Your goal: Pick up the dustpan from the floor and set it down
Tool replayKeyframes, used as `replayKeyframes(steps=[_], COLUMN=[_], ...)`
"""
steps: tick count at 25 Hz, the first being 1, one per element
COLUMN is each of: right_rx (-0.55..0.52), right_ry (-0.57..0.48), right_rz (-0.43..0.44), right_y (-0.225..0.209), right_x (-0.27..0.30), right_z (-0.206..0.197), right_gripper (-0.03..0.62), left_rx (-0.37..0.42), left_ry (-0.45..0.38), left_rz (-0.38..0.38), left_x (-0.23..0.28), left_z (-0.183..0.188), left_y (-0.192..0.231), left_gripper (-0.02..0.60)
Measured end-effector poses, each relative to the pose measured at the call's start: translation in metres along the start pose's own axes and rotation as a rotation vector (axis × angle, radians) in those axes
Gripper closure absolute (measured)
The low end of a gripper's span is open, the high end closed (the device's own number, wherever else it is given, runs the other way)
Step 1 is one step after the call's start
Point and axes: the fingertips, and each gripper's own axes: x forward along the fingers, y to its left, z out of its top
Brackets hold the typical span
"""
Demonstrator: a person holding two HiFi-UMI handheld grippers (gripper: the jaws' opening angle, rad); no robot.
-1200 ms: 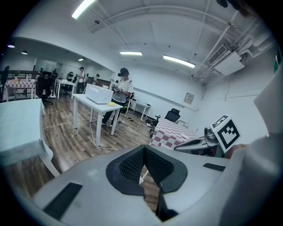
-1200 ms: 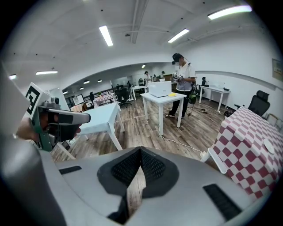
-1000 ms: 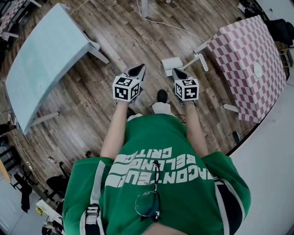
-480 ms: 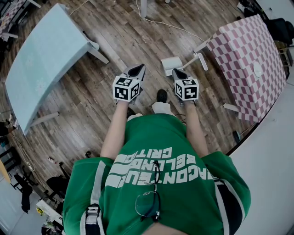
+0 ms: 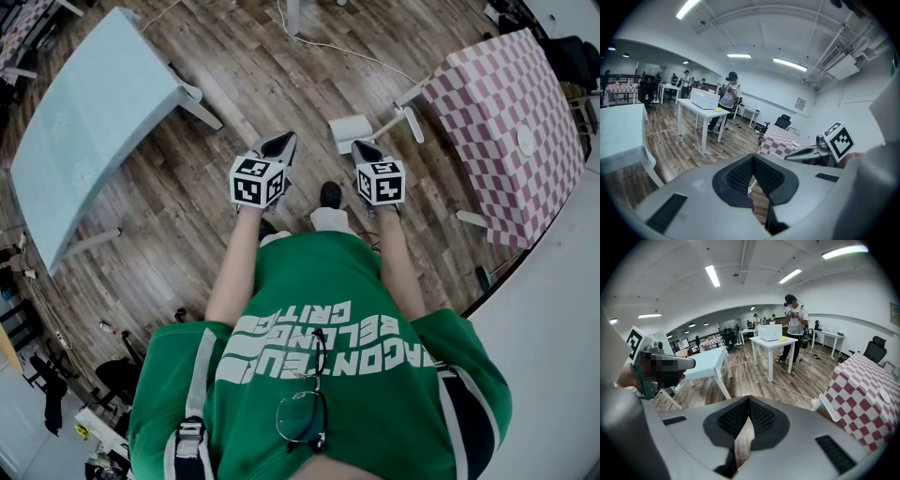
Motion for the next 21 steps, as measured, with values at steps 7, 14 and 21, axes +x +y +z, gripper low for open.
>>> replayKeyframes(steps=[7,14,21], right_rx=[0.004,0.006,0.009], right_ry=[0.004,0.007,0.011], right_rz=[0.0,-0.001,-0.001], right_y=[-0.0031,-0.0048,-0.0011], right_x=[0.0013,0.0018,0.0035], right_z=[-0.0012,-0.0029,-0.0011], right_gripper=[0.586,0.586,0.586], left_rx=[-0.001,-0.001,-0.004], left_ry=[0.005,0.009,0.014], left_rz=[0.0,-0.002,-0.004], left_x=[0.0028,0.0041,0.0019], left_z=[-0.0011,-0.0022,-0.0026], left_y=[-0.0006,-0.0014,0.0024], left_gripper=[0.578,0.578,0.578])
